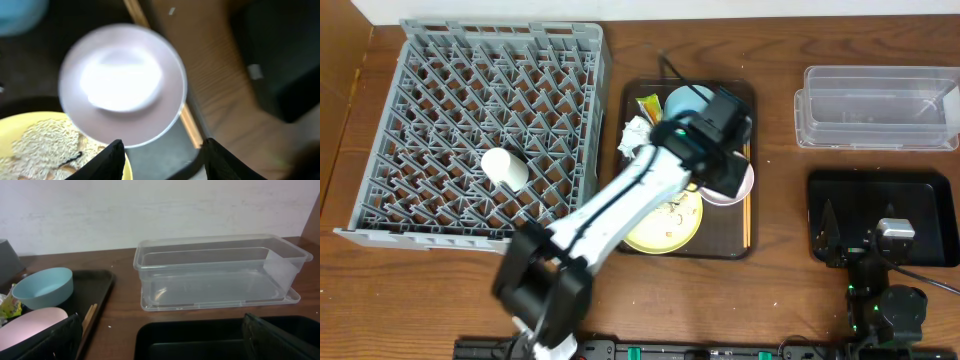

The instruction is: Sort waste into correct bins and load items into the dishwasher

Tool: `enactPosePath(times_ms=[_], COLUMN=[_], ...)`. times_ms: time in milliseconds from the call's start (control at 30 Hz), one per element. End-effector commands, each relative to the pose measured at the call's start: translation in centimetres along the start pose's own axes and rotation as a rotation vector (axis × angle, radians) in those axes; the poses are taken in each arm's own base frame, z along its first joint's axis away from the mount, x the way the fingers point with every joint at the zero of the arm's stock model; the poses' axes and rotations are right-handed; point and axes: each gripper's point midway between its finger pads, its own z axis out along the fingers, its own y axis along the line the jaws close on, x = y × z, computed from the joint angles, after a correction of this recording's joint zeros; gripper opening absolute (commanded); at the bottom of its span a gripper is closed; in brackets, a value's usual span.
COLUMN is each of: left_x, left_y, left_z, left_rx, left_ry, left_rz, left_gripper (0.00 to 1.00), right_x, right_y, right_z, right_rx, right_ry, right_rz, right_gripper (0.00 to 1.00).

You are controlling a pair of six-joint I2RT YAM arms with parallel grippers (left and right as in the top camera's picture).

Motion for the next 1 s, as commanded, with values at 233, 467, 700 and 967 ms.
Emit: enactPosePath(times_ms=[233, 467, 700, 967], left_x=[3.5, 3.8, 2.6, -0.8], left_y=[-0.2, -1.1, -1.9, -2.2], left_z=[8.1, 10.4, 10.1, 7.6], left_rx=[-0.092, -0.084, -0.008, 0.352], left_ry=[0.145, 0.145, 0.109, 0.085], left_rz=[0.151, 0.174, 0.084, -0.13], left_gripper=[0.51, 0.27, 0.07, 0.08], right_x=[0.1, 0.1, 0.1, 0.1], right_y=[-0.2, -0.2, -0.2, -0.2], right_z=[0.0, 0.0, 0.0, 0.0], right_rx=[0.007, 0.007, 0.007, 0.007], right_ry=[0.003, 0.003, 0.003, 0.003], right_rz=[0.005, 0.005, 0.005, 0.005], right_gripper=[0.99, 0.99, 0.99, 0.99])
